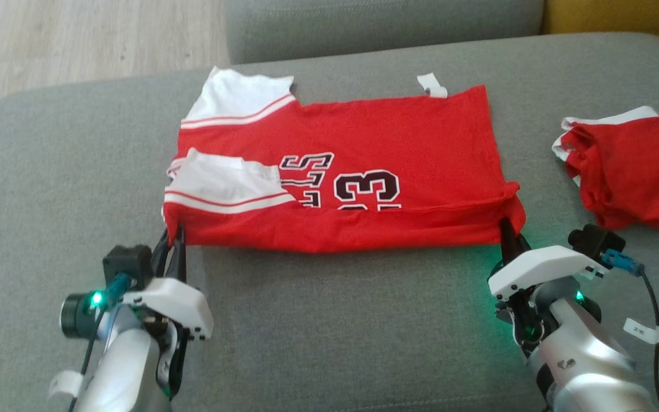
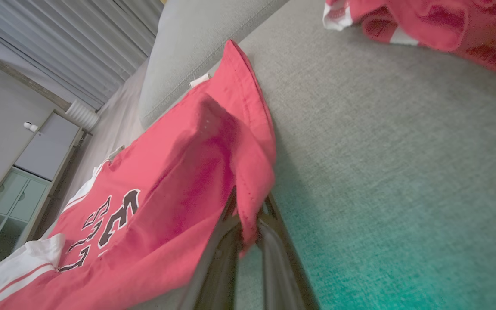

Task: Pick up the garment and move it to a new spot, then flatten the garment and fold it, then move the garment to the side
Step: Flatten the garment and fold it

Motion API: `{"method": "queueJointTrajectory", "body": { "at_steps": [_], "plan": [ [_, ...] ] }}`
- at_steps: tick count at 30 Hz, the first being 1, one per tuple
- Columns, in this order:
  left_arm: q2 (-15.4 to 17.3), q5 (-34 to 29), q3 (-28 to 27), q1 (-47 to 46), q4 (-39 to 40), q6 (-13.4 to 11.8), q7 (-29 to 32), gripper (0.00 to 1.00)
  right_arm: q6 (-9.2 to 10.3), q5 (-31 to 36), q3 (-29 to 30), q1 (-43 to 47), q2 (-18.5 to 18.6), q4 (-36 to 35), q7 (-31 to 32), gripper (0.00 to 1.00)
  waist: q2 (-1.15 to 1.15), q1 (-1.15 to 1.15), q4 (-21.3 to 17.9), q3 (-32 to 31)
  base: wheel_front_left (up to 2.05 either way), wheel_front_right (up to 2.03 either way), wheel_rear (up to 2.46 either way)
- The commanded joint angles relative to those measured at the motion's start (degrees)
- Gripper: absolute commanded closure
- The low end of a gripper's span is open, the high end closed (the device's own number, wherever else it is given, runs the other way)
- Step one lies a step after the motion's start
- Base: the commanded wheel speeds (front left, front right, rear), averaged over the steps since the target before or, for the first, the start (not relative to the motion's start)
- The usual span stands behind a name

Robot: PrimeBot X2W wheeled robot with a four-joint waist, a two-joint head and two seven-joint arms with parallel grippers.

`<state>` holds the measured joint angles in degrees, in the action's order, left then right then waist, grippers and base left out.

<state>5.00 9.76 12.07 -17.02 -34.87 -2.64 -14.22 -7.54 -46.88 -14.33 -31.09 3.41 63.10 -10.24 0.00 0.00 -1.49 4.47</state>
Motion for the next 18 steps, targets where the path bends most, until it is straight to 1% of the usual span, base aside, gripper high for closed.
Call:
{"method": "queueJointTrajectory", "body": {
  "at_steps": [1, 8, 18],
  "plan": [
    [1.57, 0.69, -2.35, -0.63, 2.31, -0.67, -0.77, 1.00, 0.05, 0.24, -0.60, -0.48, -0.02, -1.92, -1.13, 1.00, 0.00, 0.00, -0.43, -1.25, 0.00, 0.00, 0.00],
    [1.42, 1.38, -2.36, 1.59, 3.20, -0.69, -0.77, 1.00, 0.05, -0.17, -0.10, 2.52, 0.26, -4.31, -0.16, 1.00, 0.00, 0.00, -0.75, -3.56, 0.00, 0.00, 0.00],
    [1.82, 2.51, -1.31, 8.73, 7.60, -0.36, 0.64, 1.00, 0.05, 0.06, 2.80, 11.64, 1.57, -10.23, 3.28, 1.00, 0.00, 0.00, 0.04, -8.07, 0.00, 0.00, 0.00]
  ]
}}
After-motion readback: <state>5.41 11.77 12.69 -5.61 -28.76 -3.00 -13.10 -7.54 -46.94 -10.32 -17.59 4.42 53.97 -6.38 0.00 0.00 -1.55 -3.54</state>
